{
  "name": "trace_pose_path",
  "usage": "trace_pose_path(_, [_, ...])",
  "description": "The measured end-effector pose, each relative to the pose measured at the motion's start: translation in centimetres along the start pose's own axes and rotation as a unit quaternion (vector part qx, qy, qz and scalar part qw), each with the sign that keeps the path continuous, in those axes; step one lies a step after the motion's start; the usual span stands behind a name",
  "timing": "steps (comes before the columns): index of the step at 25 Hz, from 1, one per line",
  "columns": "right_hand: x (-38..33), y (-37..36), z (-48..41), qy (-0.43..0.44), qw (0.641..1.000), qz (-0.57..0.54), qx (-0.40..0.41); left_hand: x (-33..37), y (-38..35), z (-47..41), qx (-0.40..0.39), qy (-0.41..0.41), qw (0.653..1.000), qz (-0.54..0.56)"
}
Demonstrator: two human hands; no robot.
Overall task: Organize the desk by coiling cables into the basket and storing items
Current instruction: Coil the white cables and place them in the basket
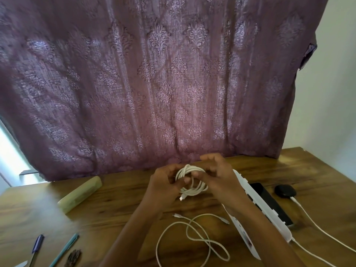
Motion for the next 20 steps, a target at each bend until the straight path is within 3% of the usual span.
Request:
trace_pose_path(4, [1.3,-0.3,0.1,-0.097,0.986,-0.133,-0.014,-0.6,-0.4,0.2,-0.026,0.040,0.998,0.048])
trace_pose_path(7, [2.1,-0.9,-0.2,-0.173,0.945,-0.271,-0.064,-0.8,-0.8,0.4,-0.037,0.060,0.995,0.078])
trace_pose_path(10, [2.3,-1.3,-0.1,-0.215,0.911,-0.332,-0.118,-0.9,-1.0,0.6,-0.022,0.072,0.992,0.098])
trace_pose_path(12, [2.4,-1.0,-0.5,-0.168,0.941,-0.276,-0.096,-1.1,-0.9,0.6,0.000,0.068,0.994,0.082])
trace_pose_path(14, [1.6,0.3,-0.4,-0.039,0.995,-0.086,0.035,-1.5,-0.5,0.6,0.035,0.074,0.994,0.073])
trace_pose_path(16, [0.2,1.5,0.5,0.097,0.983,0.040,0.153,-1.9,-0.3,0.7,0.074,0.084,0.991,0.067])
trace_pose_path(20, [0.4,0.1,2.0,0.165,0.965,0.111,0.170,-1.8,-0.1,0.7,0.121,0.066,0.990,0.036])
Point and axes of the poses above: each hand's wrist, its own z-axis away from the middle knuckle, its own y-axis out of the back of the hand, x = y × z, the point moved 5 cm from there along -z, towards the middle knuckle, and after that the axes turned 15 degrees about -y, right-handed, at the moved point
